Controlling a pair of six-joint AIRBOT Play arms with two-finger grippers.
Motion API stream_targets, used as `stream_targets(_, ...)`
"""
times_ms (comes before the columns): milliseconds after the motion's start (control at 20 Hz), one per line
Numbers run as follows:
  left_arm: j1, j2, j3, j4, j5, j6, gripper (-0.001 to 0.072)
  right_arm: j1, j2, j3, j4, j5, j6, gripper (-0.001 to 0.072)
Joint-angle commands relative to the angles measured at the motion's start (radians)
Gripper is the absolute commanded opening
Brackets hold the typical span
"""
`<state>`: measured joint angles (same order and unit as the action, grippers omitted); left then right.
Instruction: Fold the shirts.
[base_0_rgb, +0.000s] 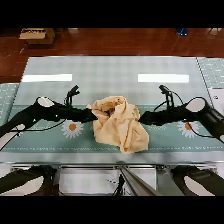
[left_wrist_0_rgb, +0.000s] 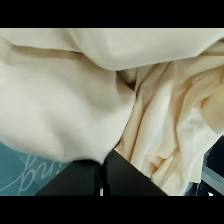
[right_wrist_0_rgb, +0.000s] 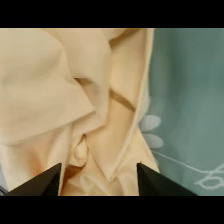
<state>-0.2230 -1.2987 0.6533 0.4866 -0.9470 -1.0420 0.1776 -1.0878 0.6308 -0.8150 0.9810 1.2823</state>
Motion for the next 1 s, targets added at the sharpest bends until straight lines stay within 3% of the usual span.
stream_targets(0, 0.000, 0.011, 0.001, 0.000, -0.014, 0.002, 0.0023, 0.137, 0.000, -0.026, 0.044, -0.182, 0.020, 0.0535)
stream_targets(150, 0.000, 0.011, 0.001, 0.000, -0.034, 0.002, 0.0023, 0.143, 0.000, -0.026, -0.053, -0.271, 0.110, 0.0526)
stream_targets(350, 0.000, 0.012, 0.001, 0.000, -0.034, 0.002, 0.0023, 0.059, 0.000, -0.026, -0.191, -0.229, 0.166, 0.0524)
stream_targets(500, 0.000, 0.012, 0.001, 0.000, -0.033, 0.002, 0.0023, 0.039, -0.011, -0.026, -0.188, -0.233, 0.166, 0.0503)
stream_targets(550, 0.000, 0.012, 0.001, 0.000, -0.033, 0.002, 0.0023, 0.049, -0.035, -0.026, -0.172, -0.233, 0.166, 0.0449)
stream_targets(700, 0.000, 0.012, 0.001, 0.000, -0.033, 0.002, 0.0023, 0.116, -0.151, -0.026, -0.095, -0.257, 0.161, 0.0445)
stream_targets(800, 0.000, 0.012, 0.001, 0.000, -0.033, 0.002, 0.0023, 0.155, -0.216, -0.026, -0.023, -0.282, 0.122, 0.0381)
stream_targets(950, 0.000, 0.020, 0.015, 0.000, -0.033, 0.029, 0.0022, 0.147, -0.200, -0.015, -0.021, -0.265, 0.084, 0.0047)
